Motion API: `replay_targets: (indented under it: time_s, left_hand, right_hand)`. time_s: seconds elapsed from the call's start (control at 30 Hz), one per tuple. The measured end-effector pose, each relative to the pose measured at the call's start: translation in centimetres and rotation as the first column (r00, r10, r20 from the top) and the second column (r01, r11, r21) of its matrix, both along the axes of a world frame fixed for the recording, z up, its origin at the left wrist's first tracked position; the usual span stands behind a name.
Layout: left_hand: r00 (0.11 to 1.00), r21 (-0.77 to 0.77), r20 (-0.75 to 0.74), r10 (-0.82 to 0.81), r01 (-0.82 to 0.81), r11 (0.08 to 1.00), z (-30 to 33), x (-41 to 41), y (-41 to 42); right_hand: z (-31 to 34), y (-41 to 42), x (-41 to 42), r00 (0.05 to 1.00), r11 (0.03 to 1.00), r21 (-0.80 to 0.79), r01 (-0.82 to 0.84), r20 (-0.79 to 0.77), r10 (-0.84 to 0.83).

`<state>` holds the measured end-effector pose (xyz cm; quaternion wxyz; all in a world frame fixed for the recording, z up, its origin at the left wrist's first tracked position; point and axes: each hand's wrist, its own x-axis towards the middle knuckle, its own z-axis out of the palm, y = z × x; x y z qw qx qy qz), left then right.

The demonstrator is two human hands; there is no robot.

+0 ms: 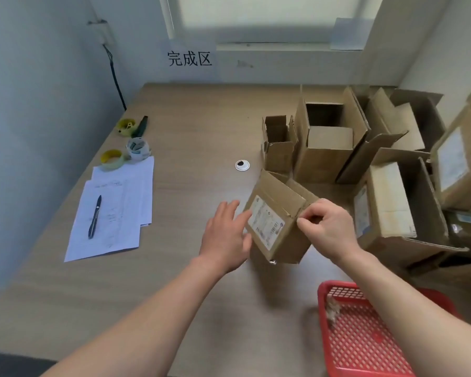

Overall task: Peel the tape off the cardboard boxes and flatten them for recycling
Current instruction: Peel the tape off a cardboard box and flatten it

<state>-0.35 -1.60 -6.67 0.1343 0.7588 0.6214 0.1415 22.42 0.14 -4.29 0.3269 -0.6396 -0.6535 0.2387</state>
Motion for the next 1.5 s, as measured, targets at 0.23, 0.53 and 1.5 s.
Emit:
replay_targets:
  time_s: [0.23,0.53,1.5]
  left_hand:
    - [0.998,-0.164,0.052,-0.041,0.049,0.985,-0.7,-5.9,-0.9]
    - [0.997,-0.41,-0.01,-0.075,0.065,0.91,-4.4,-5.1,-2.1]
    - [0.954,-0.426,-0.262,-0.145,0.021,0.904,-5.2,-1.2,-3.8]
  right_hand:
    - [-1.9,3.0,-4.0,0.758,0.927,-0.361,-0.102,-0.631,-0.162]
    - [-8.1,-0.8,-2.8,0.886,0.777,-0.477,0.41,0.006,-0.464]
    - [-8.6,-4.8,-3.2,0.645,0.572,-0.819,0.048,-0.412,-0.643]
